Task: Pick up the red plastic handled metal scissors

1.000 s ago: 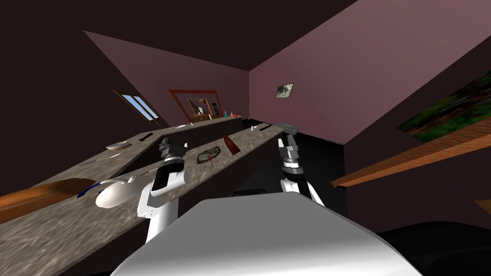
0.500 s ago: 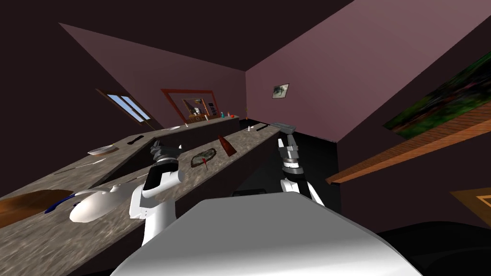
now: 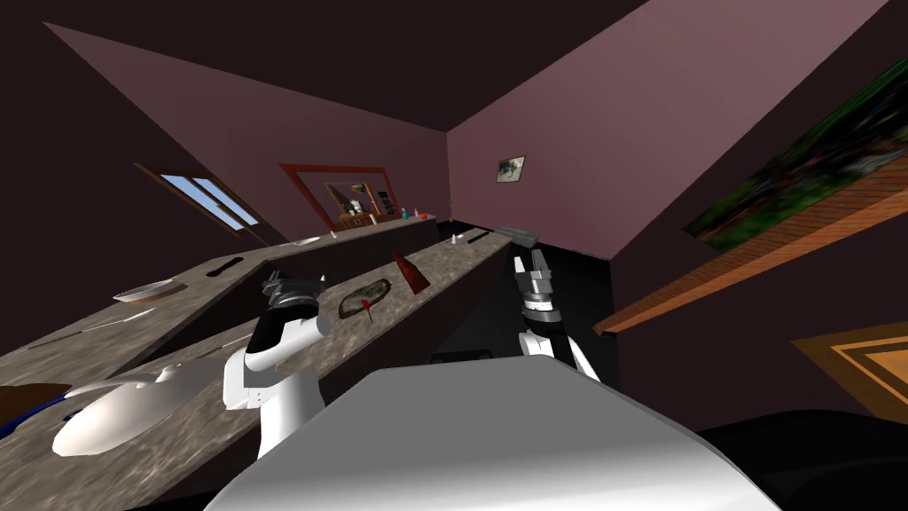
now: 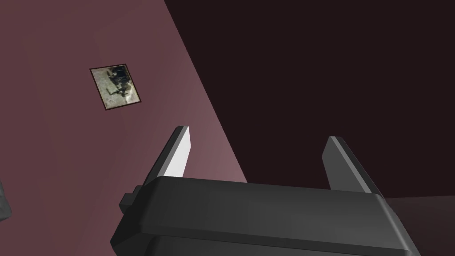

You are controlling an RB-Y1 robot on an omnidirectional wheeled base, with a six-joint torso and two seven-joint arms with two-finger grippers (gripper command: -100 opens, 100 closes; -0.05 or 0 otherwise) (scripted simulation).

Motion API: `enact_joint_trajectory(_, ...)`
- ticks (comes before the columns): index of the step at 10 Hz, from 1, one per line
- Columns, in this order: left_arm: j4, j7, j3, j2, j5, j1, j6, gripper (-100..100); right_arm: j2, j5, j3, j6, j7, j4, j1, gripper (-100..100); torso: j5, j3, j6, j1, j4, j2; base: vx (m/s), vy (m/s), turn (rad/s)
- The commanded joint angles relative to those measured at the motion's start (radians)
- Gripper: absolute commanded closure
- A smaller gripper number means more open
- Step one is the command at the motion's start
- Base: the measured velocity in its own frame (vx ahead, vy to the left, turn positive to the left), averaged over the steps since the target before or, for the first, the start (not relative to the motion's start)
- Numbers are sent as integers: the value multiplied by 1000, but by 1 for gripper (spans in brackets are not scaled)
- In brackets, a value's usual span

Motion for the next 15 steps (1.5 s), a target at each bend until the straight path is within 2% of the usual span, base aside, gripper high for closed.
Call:
enact_joint_trajectory(1,12,36,50,0,12,-20,50,-100,0,0,0,0,0,0,0,0,0,0,0,0,0,0,32,-57,-117)
enact_joint_trajectory(2,12,36,52,0,12,-20,75,-100,0,0,0,0,0,0,0,0,0,0,0,0,0,0,24,-45,-65)
enact_joint_trajectory(3,26,64,96,-2,23,-37,103,-100,0,0,0,0,0,0,0,0,0,0,0,0,0,1,33,-49,-121)
enact_joint_trajectory(4,26,64,96,-2,23,-37,135,-100,0,0,0,0,0,0,0,0,0,0,0,0,0,0,29,-40,-56)
enact_joint_trajectory(5,39,91,140,-4,34,-51,170,-100,0,0,0,0,0,0,0,0,0,0,0,1,0,1,33,-56,-115)
enact_joint_trajectory(6,39,91,140,-4,34,-51,190,-100,0,0,0,0,0,0,0,0,0,0,0,0,0,0,27,-40,-49)
enact_joint_trajectory(7,52,116,182,-7,46,-65,227,-100,0,0,0,0,0,0,0,0,0,1,0,1,0,1,28,-38,-92)
enact_joint_trajectory(8,52,116,182,-7,46,-65,243,-100,0,0,0,0,0,0,0,0,0,0,0,1,0,1,24,-30,-59)
enact_joint_trajectory(9,65,139,223,-11,58,-77,277,-100,0,0,0,0,0,0,0,0,0,1,0,1,0,1,27,-35,-94)
enact_joint_trajectory(10,65,139,223,-11,58,-77,295,-100,0,0,0,0,0,0,0,0,0,1,0,1,0,1,23,-30,-56)
enact_joint_trajectory(12,89,181,294,-21,83,-98,369,-100,0,0,0,0,0,0,0,0,0,0,0,1,0,1,33,-41,-128)
enact_joint_trajectory(13,89,181,302,-21,83,-98,395,-100,0,0,0,0,0,0,0,0,0,0,0,1,0,1,25,-37,-42)
enact_joint_trajectory(14,100,200,339,-28,96,-106,425,-100,0,0,0,0,0,0,0,0,0,1,0,1,0,1,28,-38,-57)
enact_joint_trajectory(15,100,200,339,-28,96,-106,442,-100,0,0,0,0,0,0,0,0,0,1,0,1,0,1,20,-22,-43)
